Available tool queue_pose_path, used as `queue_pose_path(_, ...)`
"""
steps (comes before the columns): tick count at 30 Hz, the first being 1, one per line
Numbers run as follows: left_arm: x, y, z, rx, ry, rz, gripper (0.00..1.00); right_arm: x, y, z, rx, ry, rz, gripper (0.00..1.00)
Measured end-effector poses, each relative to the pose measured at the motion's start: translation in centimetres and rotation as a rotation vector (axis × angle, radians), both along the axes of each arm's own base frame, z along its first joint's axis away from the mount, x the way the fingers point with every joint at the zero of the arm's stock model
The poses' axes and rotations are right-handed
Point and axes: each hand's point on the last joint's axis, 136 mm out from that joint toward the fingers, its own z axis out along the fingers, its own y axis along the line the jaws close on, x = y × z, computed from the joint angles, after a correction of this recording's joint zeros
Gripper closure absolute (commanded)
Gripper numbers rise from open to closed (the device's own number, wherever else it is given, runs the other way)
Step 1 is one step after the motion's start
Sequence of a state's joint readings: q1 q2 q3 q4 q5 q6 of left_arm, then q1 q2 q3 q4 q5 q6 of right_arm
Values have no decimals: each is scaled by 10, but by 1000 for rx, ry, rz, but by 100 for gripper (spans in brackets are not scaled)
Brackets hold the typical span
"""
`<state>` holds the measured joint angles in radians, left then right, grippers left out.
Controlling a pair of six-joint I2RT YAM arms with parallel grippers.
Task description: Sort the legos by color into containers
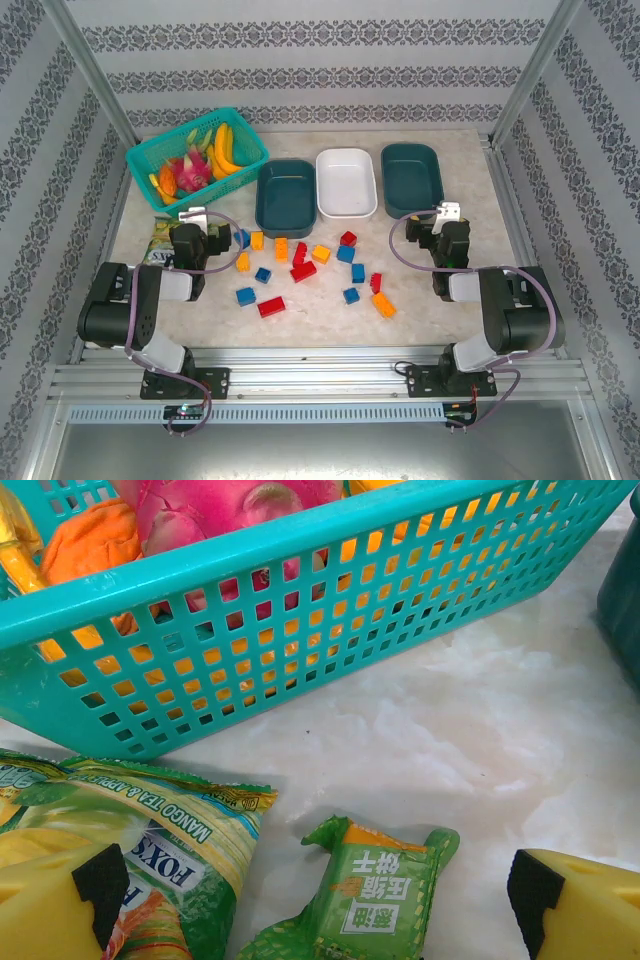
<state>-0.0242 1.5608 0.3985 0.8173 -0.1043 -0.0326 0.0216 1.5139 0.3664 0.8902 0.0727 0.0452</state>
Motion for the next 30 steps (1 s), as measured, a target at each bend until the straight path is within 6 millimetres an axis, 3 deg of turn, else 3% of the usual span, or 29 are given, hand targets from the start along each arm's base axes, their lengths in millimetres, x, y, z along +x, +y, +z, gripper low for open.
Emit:
queue_pose_path(26, -1, 0, 2, 0, 0, 0, 0, 0, 0, 1, 0, 0, 0, 2)
queue_pose_path(28, -6, 1, 11, 9, 3, 13, 0, -5, -3, 6, -12, 12, -28, 2)
queue_pose_path(30, -10, 3, 38, 27, -37, 42, 0, -10, -4, 24, -28, -6, -54, 2)
